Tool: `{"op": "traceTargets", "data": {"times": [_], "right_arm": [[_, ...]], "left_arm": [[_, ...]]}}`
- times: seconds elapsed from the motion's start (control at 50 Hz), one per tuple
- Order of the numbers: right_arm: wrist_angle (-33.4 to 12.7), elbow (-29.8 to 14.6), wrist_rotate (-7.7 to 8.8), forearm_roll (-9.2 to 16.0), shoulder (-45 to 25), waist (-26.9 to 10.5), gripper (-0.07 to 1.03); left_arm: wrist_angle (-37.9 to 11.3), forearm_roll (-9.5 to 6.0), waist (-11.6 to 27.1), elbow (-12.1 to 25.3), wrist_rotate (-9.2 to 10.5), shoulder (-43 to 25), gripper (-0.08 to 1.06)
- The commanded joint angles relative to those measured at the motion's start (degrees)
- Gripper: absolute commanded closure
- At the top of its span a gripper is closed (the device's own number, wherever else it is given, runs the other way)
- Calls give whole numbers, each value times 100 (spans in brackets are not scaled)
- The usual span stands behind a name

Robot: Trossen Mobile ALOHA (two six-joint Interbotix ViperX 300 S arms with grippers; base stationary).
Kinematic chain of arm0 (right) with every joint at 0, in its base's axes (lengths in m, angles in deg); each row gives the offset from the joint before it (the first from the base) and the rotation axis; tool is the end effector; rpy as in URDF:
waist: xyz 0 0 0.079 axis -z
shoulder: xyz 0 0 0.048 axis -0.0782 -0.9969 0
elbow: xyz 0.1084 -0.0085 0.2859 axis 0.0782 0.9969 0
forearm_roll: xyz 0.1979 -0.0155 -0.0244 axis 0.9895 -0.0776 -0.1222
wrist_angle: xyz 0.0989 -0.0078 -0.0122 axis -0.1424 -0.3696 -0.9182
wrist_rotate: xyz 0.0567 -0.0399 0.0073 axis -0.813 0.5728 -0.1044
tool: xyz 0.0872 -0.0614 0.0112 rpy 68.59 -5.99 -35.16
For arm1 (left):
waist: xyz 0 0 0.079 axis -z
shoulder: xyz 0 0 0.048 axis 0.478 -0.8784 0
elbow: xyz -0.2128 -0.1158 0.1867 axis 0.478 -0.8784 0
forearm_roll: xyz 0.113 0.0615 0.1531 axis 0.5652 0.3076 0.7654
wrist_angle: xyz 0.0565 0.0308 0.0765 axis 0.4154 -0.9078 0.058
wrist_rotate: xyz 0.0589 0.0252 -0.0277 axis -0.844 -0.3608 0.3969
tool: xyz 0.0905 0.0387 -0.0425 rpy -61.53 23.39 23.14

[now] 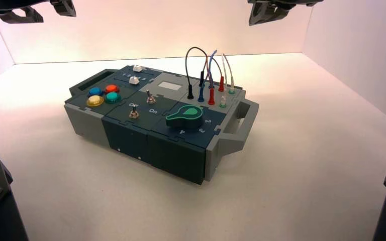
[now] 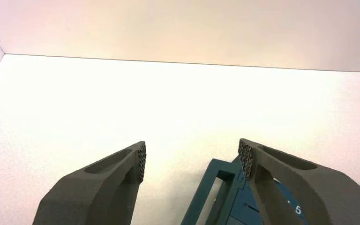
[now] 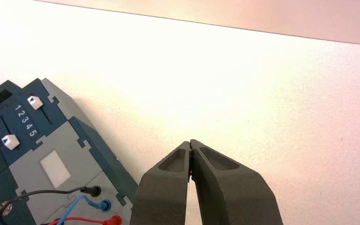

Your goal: Close left gripper.

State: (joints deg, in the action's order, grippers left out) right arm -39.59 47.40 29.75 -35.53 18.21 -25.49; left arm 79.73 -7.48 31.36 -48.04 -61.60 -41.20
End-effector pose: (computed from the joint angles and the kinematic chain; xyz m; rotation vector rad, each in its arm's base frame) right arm 0.3586 0.1489 0.1382 -0.0556 0.7339 0.3843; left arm 0.3207 -0.0115 0.1402 -0.1296 0.5798 0.0205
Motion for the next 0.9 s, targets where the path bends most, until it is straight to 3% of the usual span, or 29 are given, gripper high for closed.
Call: {"op": "traceTargets", "data": {"times": [0.02,0.2,0.34,0.48,0.66,0.9], "right_arm": [[18,-149,0,18,105,9,99],[18,-141,0,18,105,9,99],[18,-141,9,9,105,0,99],[18,-149,9,0,97,9,99],[18,-149,9,9,97,0,99],[18,-141,9,0,105,0,99]], "left_arm": [[53,18,-26,158,-26,79,-5],[44,9,-26,158,-18,79,-4],[35,9,-26,158,-26,53,11],[18,9,-26,158,-26,44,40],[-18,9,-18,105,-18,97,102],[-18,18,-18,62,-18,229,101]]}}
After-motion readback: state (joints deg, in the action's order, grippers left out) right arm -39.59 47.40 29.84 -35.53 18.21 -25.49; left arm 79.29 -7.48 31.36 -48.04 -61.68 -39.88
